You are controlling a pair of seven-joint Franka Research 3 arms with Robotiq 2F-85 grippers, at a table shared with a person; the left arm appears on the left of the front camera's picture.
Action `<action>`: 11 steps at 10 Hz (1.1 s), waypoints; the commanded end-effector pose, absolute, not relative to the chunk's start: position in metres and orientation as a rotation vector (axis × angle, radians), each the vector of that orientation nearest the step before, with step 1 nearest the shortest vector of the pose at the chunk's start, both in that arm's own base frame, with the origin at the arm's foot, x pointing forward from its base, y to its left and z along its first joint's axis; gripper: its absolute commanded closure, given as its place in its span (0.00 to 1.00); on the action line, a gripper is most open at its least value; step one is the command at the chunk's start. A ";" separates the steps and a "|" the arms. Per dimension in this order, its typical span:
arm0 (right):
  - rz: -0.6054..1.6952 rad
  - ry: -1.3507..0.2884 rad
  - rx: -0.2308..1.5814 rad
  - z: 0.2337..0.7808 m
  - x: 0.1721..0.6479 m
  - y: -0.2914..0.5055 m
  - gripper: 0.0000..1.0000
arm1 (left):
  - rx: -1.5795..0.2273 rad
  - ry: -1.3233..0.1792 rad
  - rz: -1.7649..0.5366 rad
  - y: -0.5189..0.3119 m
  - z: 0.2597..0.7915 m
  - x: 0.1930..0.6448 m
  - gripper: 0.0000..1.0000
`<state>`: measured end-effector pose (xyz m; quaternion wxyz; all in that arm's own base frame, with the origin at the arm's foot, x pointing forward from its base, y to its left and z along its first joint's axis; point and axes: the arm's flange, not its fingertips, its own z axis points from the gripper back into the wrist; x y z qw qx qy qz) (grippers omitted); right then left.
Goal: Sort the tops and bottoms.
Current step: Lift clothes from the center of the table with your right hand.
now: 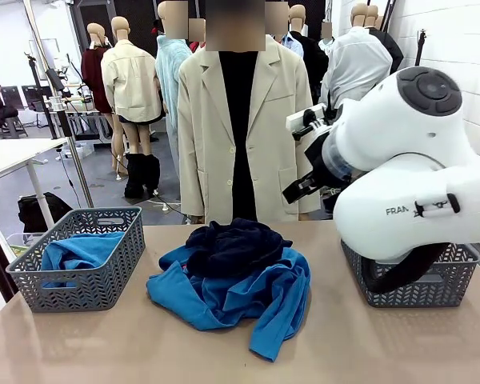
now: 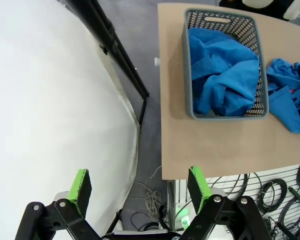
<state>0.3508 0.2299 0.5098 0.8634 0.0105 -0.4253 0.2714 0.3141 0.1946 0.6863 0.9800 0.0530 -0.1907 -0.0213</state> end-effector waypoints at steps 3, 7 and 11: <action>0.555 -0.897 0.014 0.515 0.354 0.220 0.00 | 0.099 -0.388 -0.038 0.195 0.688 0.315 0.00; 0.579 -0.825 0.054 0.507 0.366 0.227 0.00 | 0.099 -0.388 -0.038 0.195 0.688 0.315 0.00; 0.701 -0.581 0.163 0.436 0.414 0.289 0.00 | 0.099 -0.388 -0.038 0.195 0.688 0.315 0.00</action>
